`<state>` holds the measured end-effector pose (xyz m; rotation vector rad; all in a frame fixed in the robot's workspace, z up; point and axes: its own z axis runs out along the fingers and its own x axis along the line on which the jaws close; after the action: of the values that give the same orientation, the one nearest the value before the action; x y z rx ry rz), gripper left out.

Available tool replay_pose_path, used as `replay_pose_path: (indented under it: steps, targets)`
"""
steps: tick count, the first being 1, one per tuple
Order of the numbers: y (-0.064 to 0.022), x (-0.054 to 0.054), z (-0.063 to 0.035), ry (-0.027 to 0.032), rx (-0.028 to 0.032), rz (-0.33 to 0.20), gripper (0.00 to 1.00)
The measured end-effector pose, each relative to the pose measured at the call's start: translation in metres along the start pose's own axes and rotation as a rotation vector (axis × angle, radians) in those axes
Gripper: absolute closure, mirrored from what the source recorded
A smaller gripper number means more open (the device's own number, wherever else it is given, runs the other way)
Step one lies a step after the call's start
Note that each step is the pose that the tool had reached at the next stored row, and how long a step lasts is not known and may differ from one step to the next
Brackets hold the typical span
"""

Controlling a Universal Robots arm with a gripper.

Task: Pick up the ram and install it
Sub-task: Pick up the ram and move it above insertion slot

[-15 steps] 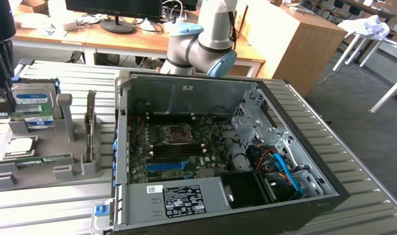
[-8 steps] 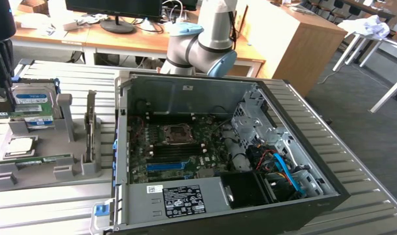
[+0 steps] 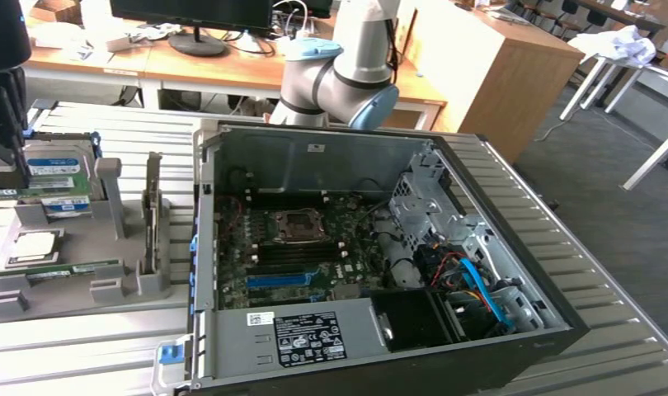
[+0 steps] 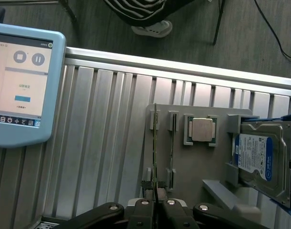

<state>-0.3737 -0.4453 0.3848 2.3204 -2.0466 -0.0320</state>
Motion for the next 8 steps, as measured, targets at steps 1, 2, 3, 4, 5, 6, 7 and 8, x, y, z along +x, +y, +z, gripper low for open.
replay_pose_path:
  steps: [1,2,3,4,5,6,7,8]
  targets:
    - [-0.0010,0.000,-0.0001,0.0001,0.0000,0.000,0.87]
    - [-0.0024,0.000,-0.0001,0.0002,0.0000,0.000,0.87]
    - [-0.0045,0.001,-0.0002,0.0002,-0.0001,0.000,0.87]
    - [-0.0067,0.001,-0.0003,0.0002,0.0000,0.000,0.87]
    - [-0.0087,0.001,-0.0004,0.0001,0.0000,0.000,0.87]
    - [-0.0104,0.001,-0.0005,0.0001,0.0001,0.000,0.87]
    - [-0.0119,0.001,-0.0005,0.0001,0.0000,0.000,0.87]
    - [-0.0134,0.002,-0.0006,0.0001,0.0001,0.000,0.87]
